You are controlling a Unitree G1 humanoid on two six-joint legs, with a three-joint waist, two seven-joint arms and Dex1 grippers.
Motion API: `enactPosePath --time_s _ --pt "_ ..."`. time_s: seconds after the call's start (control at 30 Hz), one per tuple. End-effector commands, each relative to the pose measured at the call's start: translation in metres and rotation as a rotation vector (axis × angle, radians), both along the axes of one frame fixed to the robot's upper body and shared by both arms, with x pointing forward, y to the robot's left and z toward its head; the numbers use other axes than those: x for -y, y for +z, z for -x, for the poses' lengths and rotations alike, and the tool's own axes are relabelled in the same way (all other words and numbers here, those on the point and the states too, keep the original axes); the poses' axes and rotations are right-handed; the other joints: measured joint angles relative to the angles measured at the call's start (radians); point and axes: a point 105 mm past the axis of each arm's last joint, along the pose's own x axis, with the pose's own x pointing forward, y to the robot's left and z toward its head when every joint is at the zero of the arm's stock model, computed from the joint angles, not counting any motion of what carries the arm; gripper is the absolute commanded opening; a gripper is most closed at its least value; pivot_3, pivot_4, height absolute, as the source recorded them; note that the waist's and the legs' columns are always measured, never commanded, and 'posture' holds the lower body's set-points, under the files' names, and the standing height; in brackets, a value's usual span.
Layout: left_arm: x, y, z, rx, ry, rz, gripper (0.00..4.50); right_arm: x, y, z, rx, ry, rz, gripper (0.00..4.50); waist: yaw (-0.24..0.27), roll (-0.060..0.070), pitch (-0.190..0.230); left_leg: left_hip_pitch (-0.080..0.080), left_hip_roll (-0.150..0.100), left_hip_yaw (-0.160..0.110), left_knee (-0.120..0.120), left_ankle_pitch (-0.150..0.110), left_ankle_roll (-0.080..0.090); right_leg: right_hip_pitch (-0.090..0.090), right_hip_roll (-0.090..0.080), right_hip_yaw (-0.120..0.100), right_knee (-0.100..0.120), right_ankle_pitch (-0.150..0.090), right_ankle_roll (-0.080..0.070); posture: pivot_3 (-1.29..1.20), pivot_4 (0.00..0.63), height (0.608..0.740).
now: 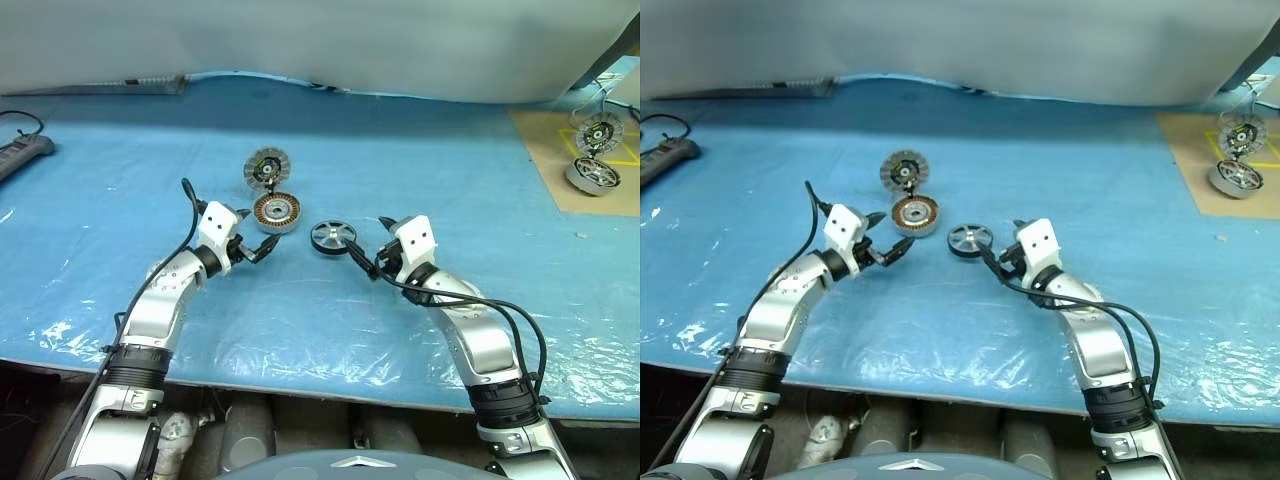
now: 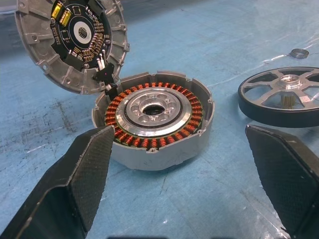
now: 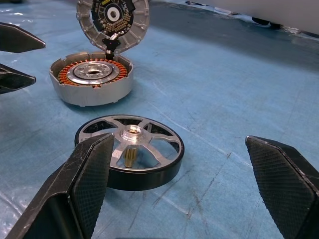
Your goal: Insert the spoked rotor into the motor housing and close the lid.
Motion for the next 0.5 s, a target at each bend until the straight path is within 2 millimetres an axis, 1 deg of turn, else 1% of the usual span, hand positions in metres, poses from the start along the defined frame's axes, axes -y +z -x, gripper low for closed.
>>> enactPosePath --time_s 0.03,0.17,0.5 --pt "0.0028 0.0113 0.0009 0.045 -0.014 -0.004 4.50 -0.0003 0.0139 -0.0006 0.060 0.000 0.000 4.48 0.000 0.000 0.000 0.000 0.000 0.000 0.000 0.000 0.000 0.000 0.000 0.000 0.000 0.000 0.000 0.00 0.150 0.740" --pt "0.0026 0.0130 -0.0017 0.048 -0.009 -0.004 4.50 -0.0004 0.0148 -0.0018 0.063 0.002 0.001 4.48 0.000 0.000 0.000 0.000 0.000 0.000 0.000 0.000 0.000 0.000 0.000 0.000 0.000 0.000 0.000 0.00 0.150 0.740" --pt "0.0027 0.0146 -0.0002 0.050 -0.008 -0.004 4.50 -0.0008 0.0165 -0.0017 0.067 0.008 0.007 4.48 0.000 0.000 0.000 0.000 0.000 0.000 0.000 0.000 0.000 0.000 0.000 0.000 0.000 0.000 0.000 0.00 0.150 0.740"
